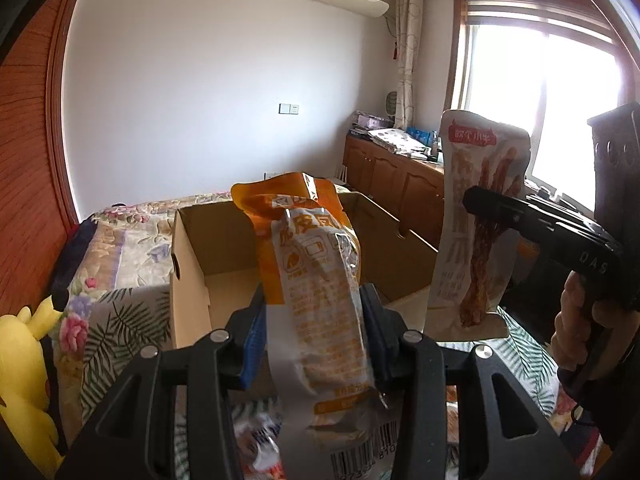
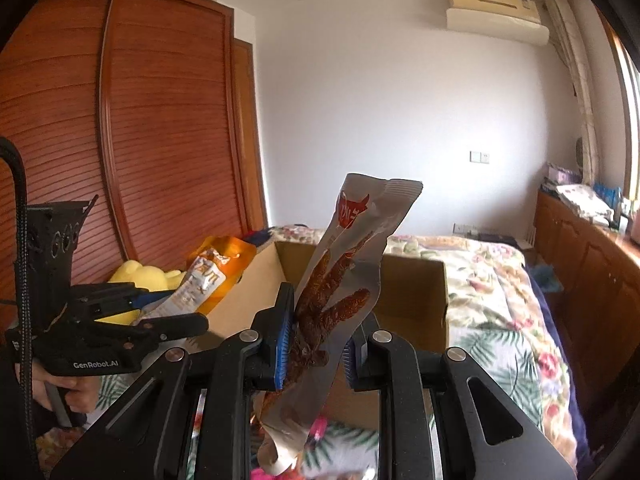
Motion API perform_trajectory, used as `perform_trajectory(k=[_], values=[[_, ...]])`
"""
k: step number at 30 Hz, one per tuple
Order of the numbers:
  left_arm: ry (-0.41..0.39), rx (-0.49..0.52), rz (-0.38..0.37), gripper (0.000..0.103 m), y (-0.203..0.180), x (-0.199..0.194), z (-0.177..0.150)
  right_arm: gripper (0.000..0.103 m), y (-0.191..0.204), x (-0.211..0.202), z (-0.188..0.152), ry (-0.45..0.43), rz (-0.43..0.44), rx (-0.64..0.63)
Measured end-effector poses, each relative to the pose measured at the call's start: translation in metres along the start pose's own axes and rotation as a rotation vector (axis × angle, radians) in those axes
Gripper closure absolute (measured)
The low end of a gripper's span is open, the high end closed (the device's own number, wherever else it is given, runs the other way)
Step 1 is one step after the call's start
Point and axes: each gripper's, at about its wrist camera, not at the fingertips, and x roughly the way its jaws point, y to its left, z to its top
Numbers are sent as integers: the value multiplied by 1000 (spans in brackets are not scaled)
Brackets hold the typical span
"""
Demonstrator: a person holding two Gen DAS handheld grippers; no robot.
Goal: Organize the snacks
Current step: 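Lift both held bags and carry them over the cardboard box, then open both grippers to drop the bags into the box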
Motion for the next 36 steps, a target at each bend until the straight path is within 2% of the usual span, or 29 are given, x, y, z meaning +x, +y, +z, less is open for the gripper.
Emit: perform_trajectory(k=[13, 19, 25, 28, 36], values=[[8, -13, 26, 61, 32, 54, 26, 84, -22, 57, 19, 11, -26, -10], [40, -33, 62, 60, 46, 78, 26, 84, -27, 83, 8, 56, -54, -11], [72, -23, 91, 59, 44, 95, 23, 84, -27, 98, -6, 101, -72, -16], [82, -19, 102, 56, 41, 100, 22, 84, -25, 102, -11, 124, -73, -20], [93, -4, 111, 55, 31, 101, 20, 84, -19, 109, -25, 183, -56, -27]])
